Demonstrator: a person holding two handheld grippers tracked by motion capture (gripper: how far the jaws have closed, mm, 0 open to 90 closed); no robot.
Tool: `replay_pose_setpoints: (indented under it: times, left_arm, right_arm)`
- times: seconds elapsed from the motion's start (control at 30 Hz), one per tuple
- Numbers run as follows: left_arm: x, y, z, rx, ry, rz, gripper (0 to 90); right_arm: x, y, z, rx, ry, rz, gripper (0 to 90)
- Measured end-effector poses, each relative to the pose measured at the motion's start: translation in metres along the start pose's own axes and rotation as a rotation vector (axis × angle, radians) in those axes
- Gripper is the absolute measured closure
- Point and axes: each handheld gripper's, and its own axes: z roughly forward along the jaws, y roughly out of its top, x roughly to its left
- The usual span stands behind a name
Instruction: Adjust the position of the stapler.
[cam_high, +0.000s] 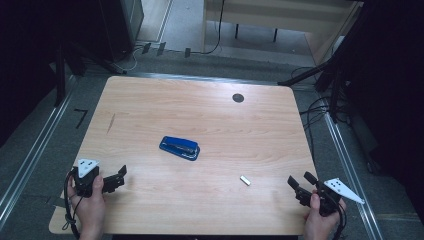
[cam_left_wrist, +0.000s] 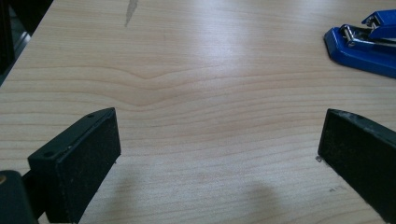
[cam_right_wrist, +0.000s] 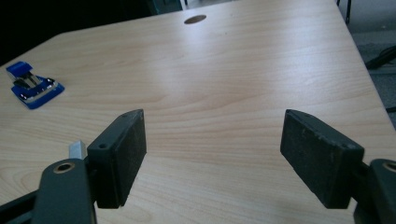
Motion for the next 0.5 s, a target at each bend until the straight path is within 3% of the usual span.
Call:
replay_pose_setpoints:
  times: [0.17, 0.37, 0.5]
  left_arm:
    - [-0.002, 0.0, 0.001, 0.011, -0.002, 0.001, 0.0]
    - [-0.002, 0.0, 0.001, 0.012, 0.002, 0.005, 0.0]
    - [-0.001, 0.0, 0.001, 0.015, 0.001, 0.003, 0.0]
  right_arm:
    - [0.006, -0.001, 0.003, 0.017, -0.015, -0.017, 24.6]
    - [0.02, 0.003, 0.009, 0.021, -0.014, -0.087, 23.3]
    - [0.028, 0.011, 0.013, 0.055, 0.034, -0.112, 22.5]
